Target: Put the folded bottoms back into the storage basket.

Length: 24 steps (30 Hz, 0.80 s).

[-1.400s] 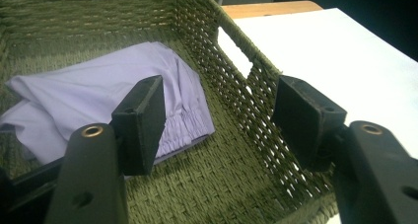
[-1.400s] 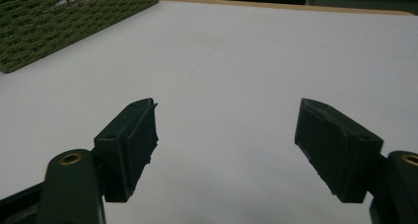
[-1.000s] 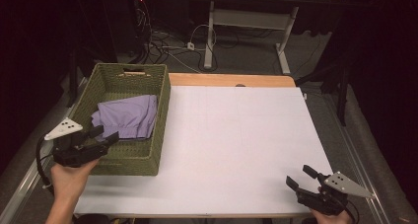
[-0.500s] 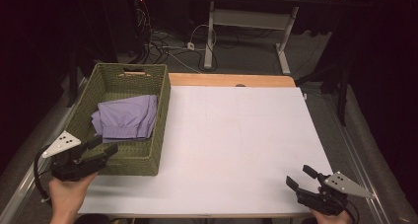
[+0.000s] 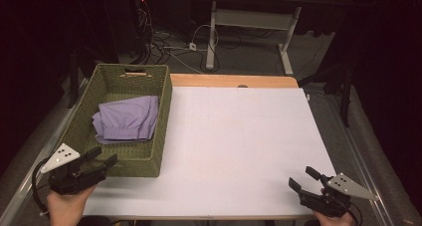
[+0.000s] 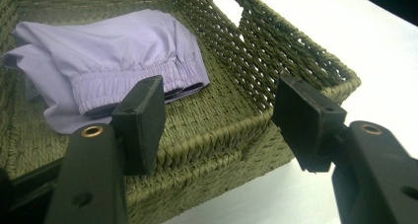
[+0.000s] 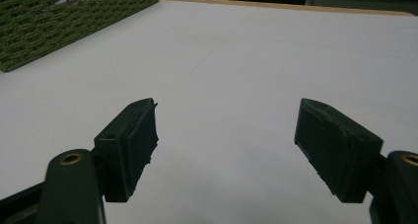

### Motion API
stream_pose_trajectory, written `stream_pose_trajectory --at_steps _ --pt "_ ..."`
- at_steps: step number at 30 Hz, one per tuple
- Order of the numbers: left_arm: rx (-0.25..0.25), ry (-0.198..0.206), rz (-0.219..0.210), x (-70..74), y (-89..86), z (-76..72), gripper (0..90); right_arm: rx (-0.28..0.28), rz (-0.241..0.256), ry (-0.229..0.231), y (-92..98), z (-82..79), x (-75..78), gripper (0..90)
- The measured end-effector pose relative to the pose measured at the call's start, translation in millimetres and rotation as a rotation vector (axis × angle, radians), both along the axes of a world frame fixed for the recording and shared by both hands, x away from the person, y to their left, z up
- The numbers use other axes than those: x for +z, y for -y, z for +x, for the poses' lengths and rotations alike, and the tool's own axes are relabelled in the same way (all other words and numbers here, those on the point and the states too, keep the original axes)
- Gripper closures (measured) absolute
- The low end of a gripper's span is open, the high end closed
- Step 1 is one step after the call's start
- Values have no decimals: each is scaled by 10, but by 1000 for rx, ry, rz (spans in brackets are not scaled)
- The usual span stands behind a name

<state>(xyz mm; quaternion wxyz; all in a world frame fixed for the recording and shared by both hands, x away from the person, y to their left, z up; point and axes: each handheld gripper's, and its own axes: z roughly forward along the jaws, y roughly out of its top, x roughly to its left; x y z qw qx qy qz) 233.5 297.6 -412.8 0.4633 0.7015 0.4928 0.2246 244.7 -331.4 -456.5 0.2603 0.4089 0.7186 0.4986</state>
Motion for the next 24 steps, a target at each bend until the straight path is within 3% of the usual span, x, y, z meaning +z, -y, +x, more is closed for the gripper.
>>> stream_pose_trajectory --at_steps 24 --pt "7 62 -2 -69 69 -239 352 2 0 1 1 -2 0 247"
